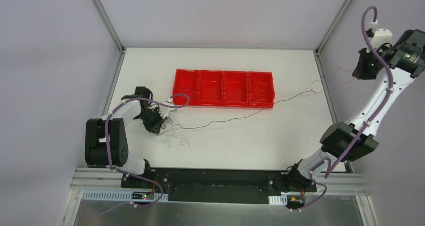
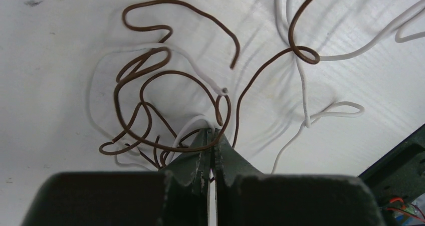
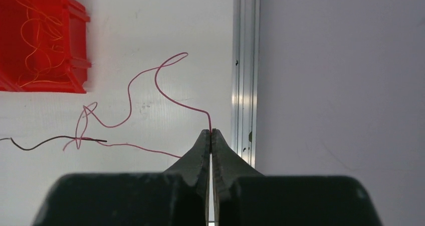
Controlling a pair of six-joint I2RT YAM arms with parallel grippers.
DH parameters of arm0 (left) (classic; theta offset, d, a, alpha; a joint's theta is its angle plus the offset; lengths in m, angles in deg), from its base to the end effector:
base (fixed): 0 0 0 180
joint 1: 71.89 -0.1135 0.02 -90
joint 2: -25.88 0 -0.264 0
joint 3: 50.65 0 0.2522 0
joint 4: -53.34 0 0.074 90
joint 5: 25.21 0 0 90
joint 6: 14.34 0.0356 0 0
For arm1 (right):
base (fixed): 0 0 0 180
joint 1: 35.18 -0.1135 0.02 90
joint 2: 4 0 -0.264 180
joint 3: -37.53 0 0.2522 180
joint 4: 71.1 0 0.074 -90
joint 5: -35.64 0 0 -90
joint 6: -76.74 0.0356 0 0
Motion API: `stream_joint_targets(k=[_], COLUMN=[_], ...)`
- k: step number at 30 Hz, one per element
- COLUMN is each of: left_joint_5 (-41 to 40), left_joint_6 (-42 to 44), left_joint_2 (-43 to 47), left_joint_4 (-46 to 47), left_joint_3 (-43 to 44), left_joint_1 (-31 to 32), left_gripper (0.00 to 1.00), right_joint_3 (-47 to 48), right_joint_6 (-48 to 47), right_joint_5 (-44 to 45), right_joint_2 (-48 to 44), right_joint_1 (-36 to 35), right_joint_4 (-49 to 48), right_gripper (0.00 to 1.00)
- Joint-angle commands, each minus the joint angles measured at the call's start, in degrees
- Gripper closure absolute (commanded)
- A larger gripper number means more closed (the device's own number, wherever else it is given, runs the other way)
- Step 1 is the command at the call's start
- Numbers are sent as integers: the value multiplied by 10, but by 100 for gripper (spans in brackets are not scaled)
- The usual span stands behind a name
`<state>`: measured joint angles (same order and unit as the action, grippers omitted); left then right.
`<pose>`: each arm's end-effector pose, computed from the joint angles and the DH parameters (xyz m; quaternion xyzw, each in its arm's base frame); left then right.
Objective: Untangle the cables
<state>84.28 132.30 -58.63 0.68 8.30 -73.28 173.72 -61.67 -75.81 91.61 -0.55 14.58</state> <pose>0.2444 -0.0059 0.1622 0.4700 0.8606 -0.0982 0.1701 0.2649 -0.1671 0.4644 -0.1795 0.8930 -0.1199 0.3949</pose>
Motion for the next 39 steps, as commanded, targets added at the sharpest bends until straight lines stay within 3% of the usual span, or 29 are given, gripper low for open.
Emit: stream_joint_targets(k=[1, 9, 12, 14, 18, 21, 23, 24, 26, 29, 34, 39], left_joint_5=[-88, -89, -81, -27, 123, 222, 288, 323, 399, 416, 317, 240], left_joint_6=[66, 71, 53, 33, -34, -85, -108, -113, -137, -236, -418, -474], left_joint_2=[-46, -52, -46, -25, 40, 89, 126, 146, 185, 228, 291, 250], left_joint_4=[32, 33, 25, -10, -102, -141, -144, -144, -134, -57, 193, 302], left_joint_3=[-30, -23, -7, 24, 103, 152, 171, 178, 185, 175, 105, 114], left_joint_1=[-34, -42, -42, -41, -38, -31, -29, -28, -18, 43, 202, 308], left_gripper=[100, 100, 100, 81, 49, 32, 9, 2, 1, 1, 1, 1], right_joint_3=[28, 17, 41, 41, -45, -139, -191, -203, -203, -180, -173, -185], right_joint_6=[28, 79, 73, 47, 50, 122, 180, 210, 279, 347, 432, 480], right_joint_5=[6, -23, -109, -215, -282, -288, -280, -272, -262, -261, -269, -264], right_joint_2=[11, -3, -8, -24, -101, -182, -229, -246, -264, -258, -252, -255], right_joint_1=[24, 24, 23, 11, -86, -186, -264, -293, -337, -379, -421, -456], right_joint_4=[-49, -79, -9, 62, 110, 28, -43, -75, -121, -156, -212, -247], right_gripper=[100, 100, 100, 100, 100, 100, 100, 100, 100, 100, 100, 100])
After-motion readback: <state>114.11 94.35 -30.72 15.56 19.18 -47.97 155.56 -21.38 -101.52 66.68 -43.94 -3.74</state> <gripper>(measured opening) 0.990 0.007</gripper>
